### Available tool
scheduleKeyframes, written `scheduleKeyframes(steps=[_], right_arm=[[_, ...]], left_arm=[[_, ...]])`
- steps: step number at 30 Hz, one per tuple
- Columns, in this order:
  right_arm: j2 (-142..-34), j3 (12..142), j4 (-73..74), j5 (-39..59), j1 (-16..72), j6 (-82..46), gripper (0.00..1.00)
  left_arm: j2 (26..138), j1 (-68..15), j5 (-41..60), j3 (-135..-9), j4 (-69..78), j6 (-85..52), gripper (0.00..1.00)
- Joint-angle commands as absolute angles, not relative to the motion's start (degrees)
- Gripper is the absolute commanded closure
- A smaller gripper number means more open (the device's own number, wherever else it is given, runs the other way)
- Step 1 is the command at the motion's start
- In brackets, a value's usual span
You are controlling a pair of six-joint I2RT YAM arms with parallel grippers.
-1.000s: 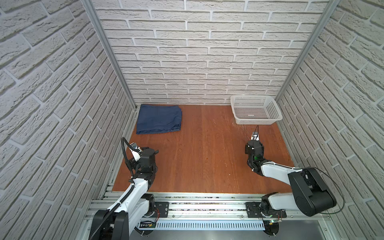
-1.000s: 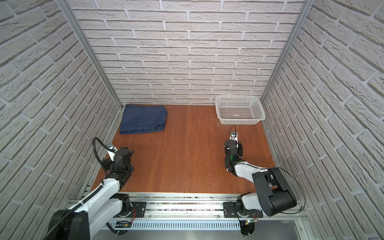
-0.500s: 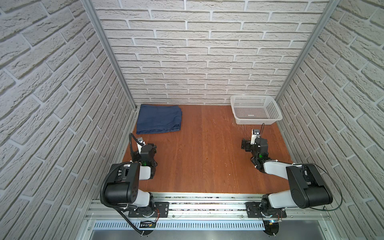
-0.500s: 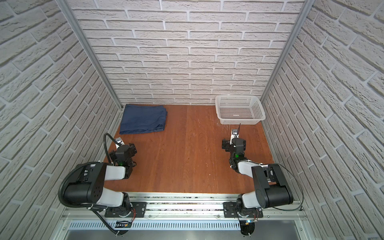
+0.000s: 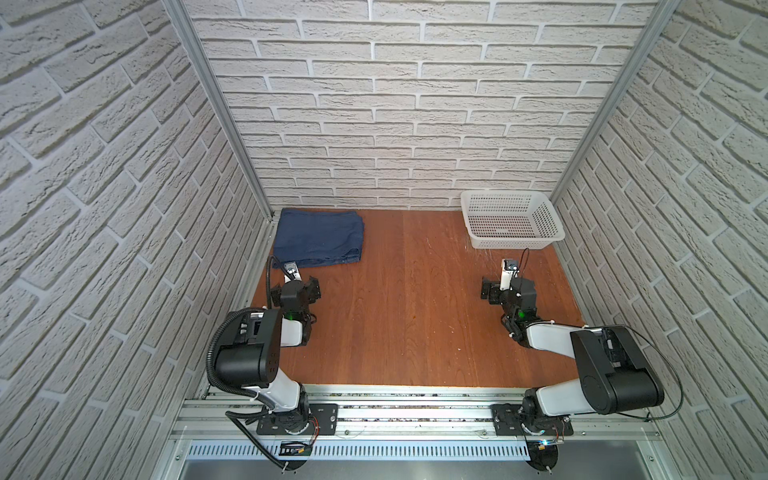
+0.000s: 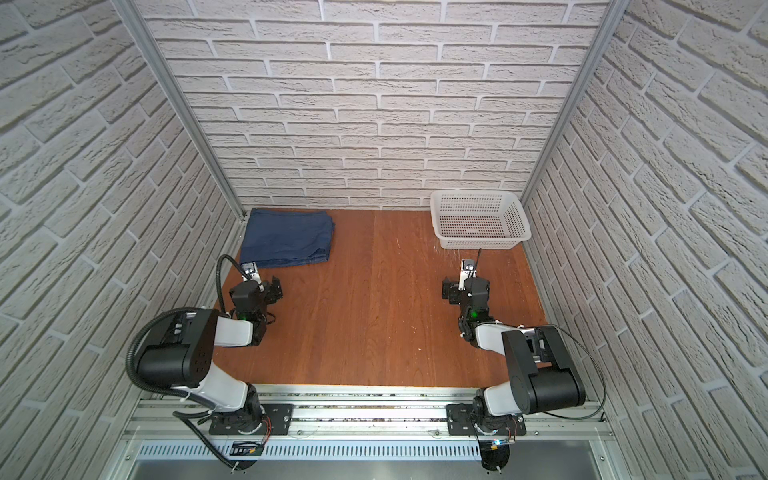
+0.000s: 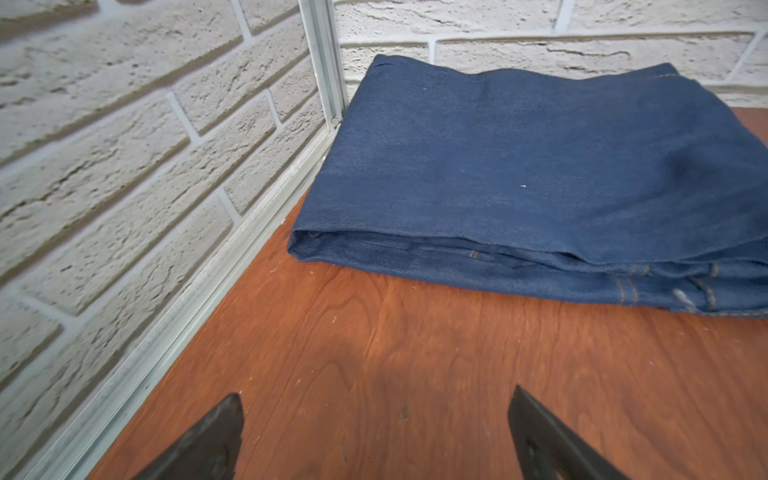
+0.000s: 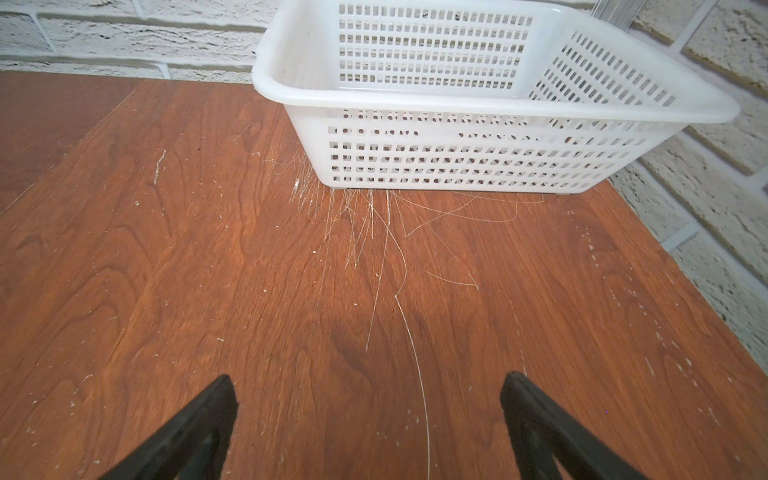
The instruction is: Fold and stack the trousers
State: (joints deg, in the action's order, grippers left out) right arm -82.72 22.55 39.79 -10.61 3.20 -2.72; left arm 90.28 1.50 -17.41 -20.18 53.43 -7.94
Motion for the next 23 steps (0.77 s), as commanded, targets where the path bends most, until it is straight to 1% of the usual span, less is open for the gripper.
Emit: scheduleKeyframes(steps=[1, 23], right_arm=[[-82.5, 22.0, 42.6, -10.4, 3.1, -2.9, 0.0], [-82.4, 22.0, 42.5, -10.4, 3.2, -2.9, 0.0]], left_arm=[[90.2, 1.1, -16.6, -20.4, 56.2, -6.6, 0.02], [90.3, 1.9, -15.4, -20.8, 55.5, -7.3, 0.02]])
